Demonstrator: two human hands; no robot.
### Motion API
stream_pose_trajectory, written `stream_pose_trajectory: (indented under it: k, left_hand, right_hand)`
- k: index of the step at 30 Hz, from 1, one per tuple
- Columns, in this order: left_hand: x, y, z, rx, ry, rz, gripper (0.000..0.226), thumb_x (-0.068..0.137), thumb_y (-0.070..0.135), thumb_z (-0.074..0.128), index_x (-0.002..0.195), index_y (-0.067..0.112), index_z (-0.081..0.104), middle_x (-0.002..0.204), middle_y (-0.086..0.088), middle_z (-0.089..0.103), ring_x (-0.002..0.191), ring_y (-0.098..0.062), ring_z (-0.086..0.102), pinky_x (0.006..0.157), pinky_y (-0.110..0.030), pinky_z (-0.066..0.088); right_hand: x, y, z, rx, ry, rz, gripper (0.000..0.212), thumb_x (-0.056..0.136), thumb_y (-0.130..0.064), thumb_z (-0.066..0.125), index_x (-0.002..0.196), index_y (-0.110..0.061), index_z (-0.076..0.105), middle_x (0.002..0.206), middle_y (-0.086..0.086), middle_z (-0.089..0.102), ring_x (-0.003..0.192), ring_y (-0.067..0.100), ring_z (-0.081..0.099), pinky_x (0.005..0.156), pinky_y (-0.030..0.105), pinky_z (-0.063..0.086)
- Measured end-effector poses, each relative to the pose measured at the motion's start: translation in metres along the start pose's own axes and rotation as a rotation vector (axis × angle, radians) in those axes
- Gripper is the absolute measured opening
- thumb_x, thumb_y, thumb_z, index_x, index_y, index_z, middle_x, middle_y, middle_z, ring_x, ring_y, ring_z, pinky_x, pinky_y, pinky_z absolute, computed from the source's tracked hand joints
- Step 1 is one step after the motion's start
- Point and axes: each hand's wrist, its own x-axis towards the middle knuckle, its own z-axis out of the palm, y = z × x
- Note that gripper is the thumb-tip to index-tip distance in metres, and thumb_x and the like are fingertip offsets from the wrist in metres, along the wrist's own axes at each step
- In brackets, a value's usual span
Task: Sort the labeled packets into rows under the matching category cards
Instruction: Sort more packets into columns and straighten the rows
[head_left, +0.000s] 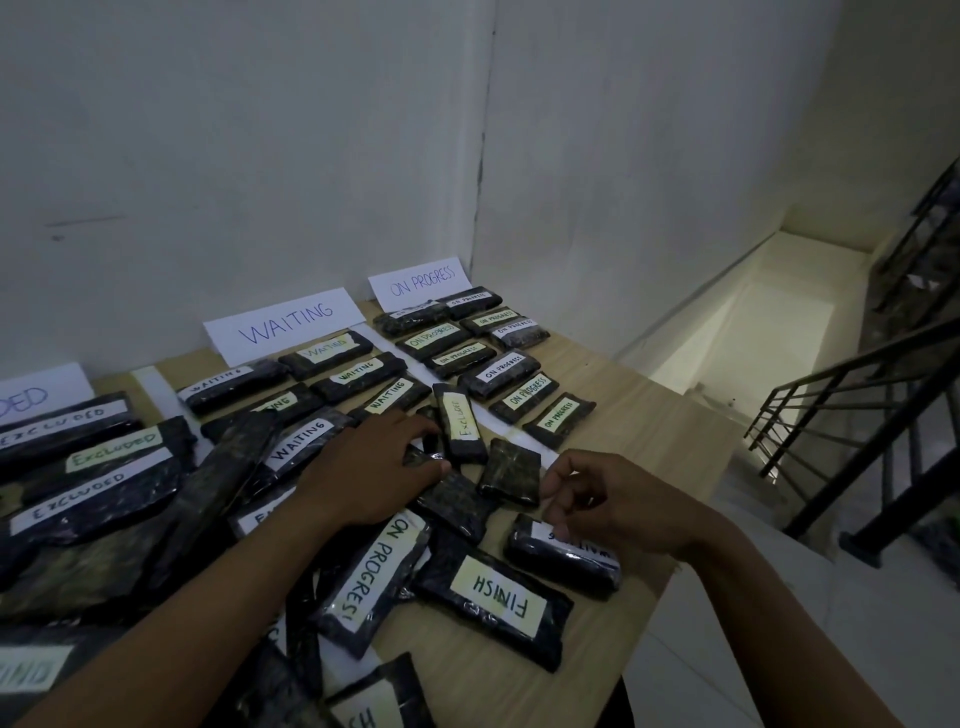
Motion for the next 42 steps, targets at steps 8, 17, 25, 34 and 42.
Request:
stream_pose_trajectory:
  k: [8, 17, 25, 34, 42]
  left_hand:
    - [0.0, 0.001, -0.001, -0.002, -0.006, 0.008, 0.05, 0.088, 0.062, 0.049, 0.132, 0.038, 0.046, 0.136, 0.009, 0.048, 0.119, -0.013, 0.049, 0.098, -0.036, 0.043]
    - [0.0, 0.009, -0.006, -0.056, -0.137, 0.039, 0.053, 0.089, 0.055, 0.056, 0.137, 0.035, 0.044, 0.14, 0.009, 0.047, 0.125, -0.011, 0.04, 0.102, -0.032, 0.038]
    - [-0.007, 0.037, -0.003, -0.063, -0.194, 0.118, 0.052, 0.086, 0.052, 0.061, 0.134, 0.038, 0.049, 0.131, 0.007, 0.05, 0.122, -0.011, 0.045, 0.099, -0.026, 0.038]
    - [-0.019, 0.032, -0.004, 0.071, -0.114, 0.21, 0.048, 0.088, 0.055, 0.053, 0.131, 0.034, 0.053, 0.131, 0.014, 0.057, 0.116, -0.007, 0.053, 0.096, -0.029, 0.046]
    - [-0.021, 0.024, 0.003, -0.106, -0.054, 0.172, 0.038, 0.085, 0.054, 0.06, 0.119, 0.036, 0.059, 0.117, 0.018, 0.059, 0.104, 0.0, 0.054, 0.093, -0.028, 0.047]
  right_hand:
    - [-0.012, -0.002, 0.004, -0.059, -0.029, 0.05, 0.044, 0.071, -0.008, 0.081, 0.107, -0.018, 0.058, 0.09, -0.001, 0.067, 0.076, 0.009, 0.063, 0.069, 0.024, 0.052]
    - [0.002, -0.003, -0.012, 0.484, 0.235, -0.086, 0.049, 0.061, -0.008, 0.065, 0.109, -0.012, 0.065, 0.098, 0.005, 0.07, 0.08, 0.024, 0.066, 0.062, 0.027, 0.054]
    - [0.081, -0.033, -0.009, 0.737, 0.537, -0.145, 0.034, 0.073, 0.001, 0.073, 0.094, -0.01, 0.048, 0.094, 0.017, 0.068, 0.078, 0.03, 0.07, 0.061, 0.036, 0.058]
    - [0.15, -0.037, 0.007, -0.144, 0.367, 0.011, 0.034, 0.068, -0.039, 0.083, 0.081, -0.01, 0.072, 0.083, 0.008, 0.072, 0.071, 0.015, 0.063, 0.062, 0.03, 0.048]
    - [0.148, -0.037, 0.01, -0.35, 0.365, -0.047, 0.029, 0.08, -0.038, 0.071, 0.098, -0.015, 0.074, 0.092, -0.005, 0.068, 0.087, 0.012, 0.063, 0.079, 0.03, 0.051]
